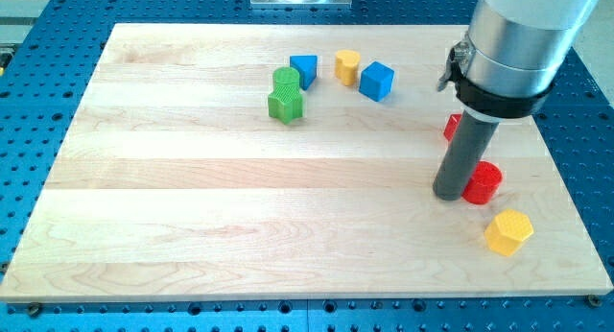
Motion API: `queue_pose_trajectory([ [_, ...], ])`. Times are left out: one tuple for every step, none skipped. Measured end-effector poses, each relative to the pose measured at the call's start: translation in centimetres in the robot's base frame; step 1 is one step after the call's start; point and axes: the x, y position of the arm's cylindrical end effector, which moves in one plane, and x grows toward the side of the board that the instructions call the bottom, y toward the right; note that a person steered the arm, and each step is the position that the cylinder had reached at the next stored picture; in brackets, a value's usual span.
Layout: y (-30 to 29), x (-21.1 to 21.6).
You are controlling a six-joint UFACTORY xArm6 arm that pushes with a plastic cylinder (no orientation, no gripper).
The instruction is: Move the red star vertically above the red circle
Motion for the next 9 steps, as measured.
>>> queue_pose_trajectory([
  [0.0, -0.1],
  [0.7, -0.1],
  [0.2, -0.1],
  [-3.6, -3.3],
  [-3.5, -8.2],
  [-3.5, -10.4],
  [-3.0, -11.9],
  [-1.4, -10.0],
  [0.1, -9.1],
])
